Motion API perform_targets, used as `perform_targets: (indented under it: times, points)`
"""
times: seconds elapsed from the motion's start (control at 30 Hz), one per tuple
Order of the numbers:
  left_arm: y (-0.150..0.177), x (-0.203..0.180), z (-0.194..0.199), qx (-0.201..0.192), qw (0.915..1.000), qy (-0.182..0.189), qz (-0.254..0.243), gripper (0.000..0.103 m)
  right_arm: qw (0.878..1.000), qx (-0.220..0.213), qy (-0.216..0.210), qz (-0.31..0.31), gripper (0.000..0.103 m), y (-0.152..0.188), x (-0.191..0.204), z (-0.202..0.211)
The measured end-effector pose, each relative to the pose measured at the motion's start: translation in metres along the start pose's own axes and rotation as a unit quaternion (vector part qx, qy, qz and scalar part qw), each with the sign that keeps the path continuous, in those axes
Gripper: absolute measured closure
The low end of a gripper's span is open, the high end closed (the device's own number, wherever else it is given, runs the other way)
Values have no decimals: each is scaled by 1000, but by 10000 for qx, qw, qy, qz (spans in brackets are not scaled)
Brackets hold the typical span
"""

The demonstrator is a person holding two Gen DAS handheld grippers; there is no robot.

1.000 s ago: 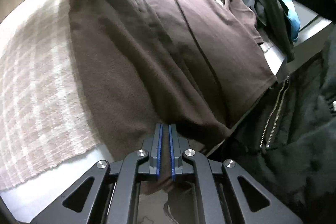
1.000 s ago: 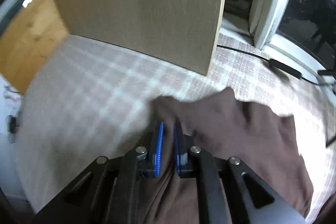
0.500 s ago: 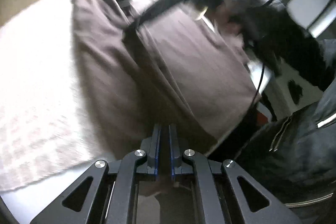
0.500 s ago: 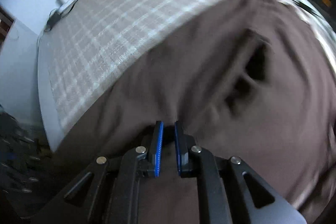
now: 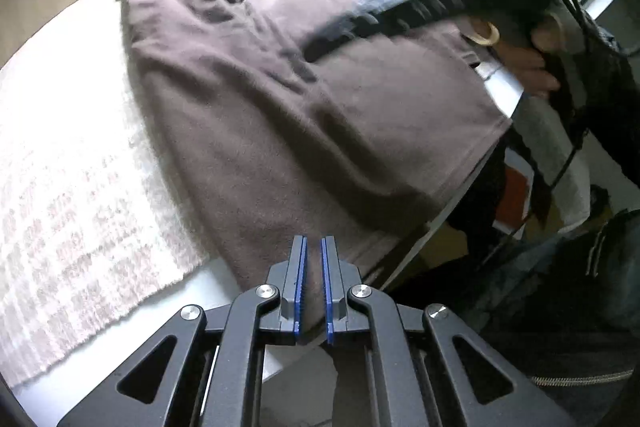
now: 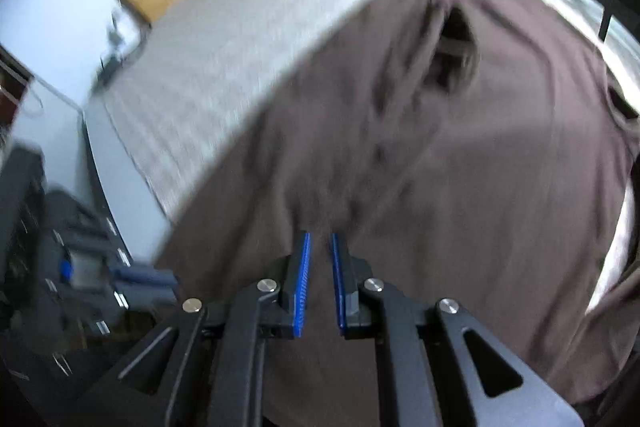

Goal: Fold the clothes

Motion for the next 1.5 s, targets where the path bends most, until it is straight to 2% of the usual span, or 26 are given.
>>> perform_targets:
  times: [0.03, 0.1, 0.2, 0.23, 0.3, 0.33, 0.4, 0.43, 0.53, 0.57, 0.63, 0.73, 0.83, 0.9, 0.93, 1.07, 1.2, 1.33, 1.5]
  points:
    - [-1, 1, 0, -50, 10000, -2, -12, 97, 10000, 22, 25, 28, 92, -5, 1, -7]
    - [6, 4, -12, 158, 9999, -1, -54, 97, 9999, 65, 75, 84, 91, -14, 3, -21]
    - [12, -1, -9, 152, 9997, 11, -195, 97, 9996, 126, 154, 177, 92, -28, 7, -40]
    - [15, 0, -4, 160, 9996, 4, -220, 97, 9991, 79, 261, 330, 93, -23, 10, -35]
    - [16, 6, 8, 30, 9999, 27, -152, 97, 9980, 182, 590, 129, 93, -14, 9, -21]
    - [12, 7, 12, -67, 9999, 35, -128, 97, 9979, 15, 640, 39, 93, -11, 12, -11]
    - [2, 9, 17, -260, 9996, 56, -98, 97, 9992, -298, 254, -28, 93, -5, 27, -2]
    - [-4, 9, 18, -341, 9994, 74, -88, 97, 9997, -209, 16, -113, 92, 1, 35, -8]
    - [-15, 12, 3, -323, 9993, 118, -130, 97, 9994, 327, 100, -108, 91, 33, 48, -38]
    - [-16, 8, -7, -233, 9994, 103, -224, 97, 9998, 123, 160, -69, 91, 45, 52, -30]
    - [-14, 0, -20, -126, 9985, 2, -525, 97, 9983, 255, -63, -516, 91, 63, 45, -20]
    - [-13, -4, -18, -56, 9963, -21, -853, 91, 9900, 613, -33, -1271, 91, 103, 25, 7]
    - [-25, -7, -5, -75, 9961, 162, -864, 92, 9820, 223, 460, -1817, 91, 129, -2, 69]
    - [-41, -17, 6, -286, 9951, 249, -912, 92, 9745, -291, 556, -2155, 90, 134, -23, 118]
    - [-52, -24, 11, -401, 9943, 323, -939, 91, 9696, -574, 603, -2300, 86, 135, -34, 144]
    - [-98, -58, 16, -770, 9892, 528, -1131, 81, 9567, -1384, 1130, -2299, 71, 133, -74, 236]
    - [-155, -101, -9, -952, 9841, 523, -1407, 77, 9597, -1651, 1215, -1924, 63, 99, -98, 278]
    - [-211, -132, -57, -862, 9863, 274, -1379, 75, 9714, -1354, 1378, -1383, 61, 60, -146, 292]
    - [-254, -155, -111, -700, 9880, 6, -1376, 74, 9848, -539, 1274, -1052, 61, 13, -224, 250]
Point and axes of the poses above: each gripper's, at about its wrist camera, not at the fingertips, and z roughly against the way its jaws point, x to its left, y to its underside, the point moved 2 cm from there along -z, roughly the way its jaws point, and after that the axes turned 8 degrees about -y, right-handed, at the moved point
